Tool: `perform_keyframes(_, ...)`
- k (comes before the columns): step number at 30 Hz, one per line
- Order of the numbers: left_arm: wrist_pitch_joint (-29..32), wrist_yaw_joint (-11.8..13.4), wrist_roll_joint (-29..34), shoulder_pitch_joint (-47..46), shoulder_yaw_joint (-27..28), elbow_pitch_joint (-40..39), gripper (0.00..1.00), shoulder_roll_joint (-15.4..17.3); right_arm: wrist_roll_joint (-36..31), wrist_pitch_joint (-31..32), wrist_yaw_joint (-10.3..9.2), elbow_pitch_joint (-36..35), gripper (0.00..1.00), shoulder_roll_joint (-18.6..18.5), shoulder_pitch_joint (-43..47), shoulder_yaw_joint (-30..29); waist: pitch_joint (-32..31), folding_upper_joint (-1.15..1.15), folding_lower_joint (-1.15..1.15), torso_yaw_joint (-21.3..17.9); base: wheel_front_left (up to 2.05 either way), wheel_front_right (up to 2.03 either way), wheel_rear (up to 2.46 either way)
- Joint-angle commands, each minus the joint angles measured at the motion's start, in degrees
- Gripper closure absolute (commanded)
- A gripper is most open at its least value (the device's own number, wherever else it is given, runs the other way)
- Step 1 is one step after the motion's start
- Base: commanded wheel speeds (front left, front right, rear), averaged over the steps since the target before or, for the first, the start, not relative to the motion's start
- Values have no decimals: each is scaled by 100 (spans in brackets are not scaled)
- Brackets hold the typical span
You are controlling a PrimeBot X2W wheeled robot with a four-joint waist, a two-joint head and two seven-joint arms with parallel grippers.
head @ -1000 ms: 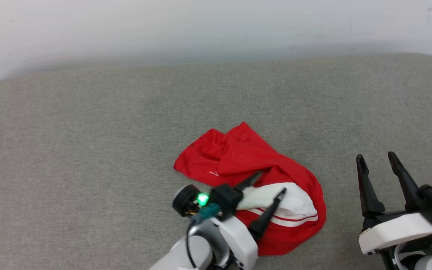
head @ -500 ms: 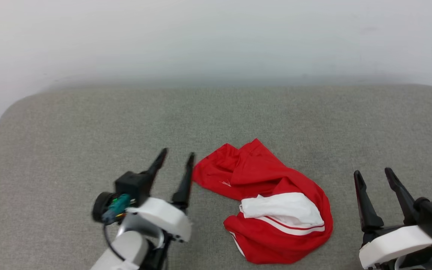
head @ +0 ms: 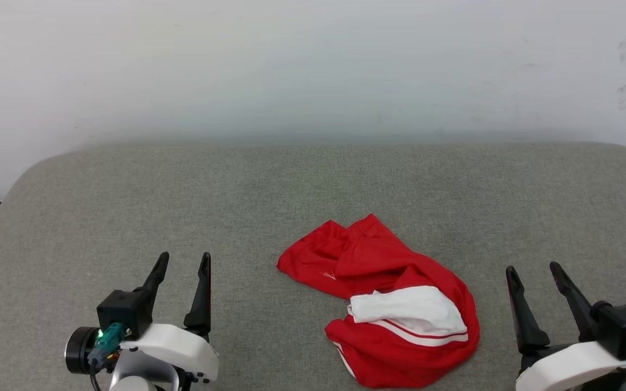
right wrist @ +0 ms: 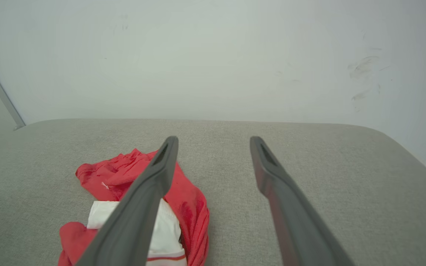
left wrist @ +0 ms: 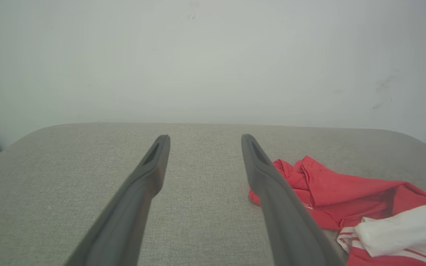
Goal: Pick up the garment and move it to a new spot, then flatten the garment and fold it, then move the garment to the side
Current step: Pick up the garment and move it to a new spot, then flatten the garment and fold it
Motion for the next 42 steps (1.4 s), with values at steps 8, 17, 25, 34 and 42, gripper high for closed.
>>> perform_keyframes(8, -36, -19, 11, 89, -65, -21, 0, -3, -19, 21, -2, -11, 0, 4, 65, 33, -19, 0, 0, 22, 0, 0, 0)
perform_keyframes(17, 113, -140, -8, -129, -189, -7, 0, 26, 1, 13, -3, 42, 0, 4, -14, 48, 20, 0, 0, 36, 0, 0, 0)
perform_keyframes(25, 1167, -698, -177, -711, -824, -56, 0, -171, -50, 83, -3, -53, 0, 4, -45, 86, 151, 0, 0, 55, 0, 0, 0)
perform_keyframes(34, 2534, -1387, -303, -1539, -1749, 301, 0, -532, -72, 87, -2, -105, 0, 4, -276, 147, 678, 0, 0, -125, 0, 0, 0)
perform_keyframes(42, 3337, -1579, -234, -1962, -2402, 1067, 0, -618, -3, 2, -2, -54, 0, 5, -483, 177, 1083, 0, 0, -337, 0, 0, 0)
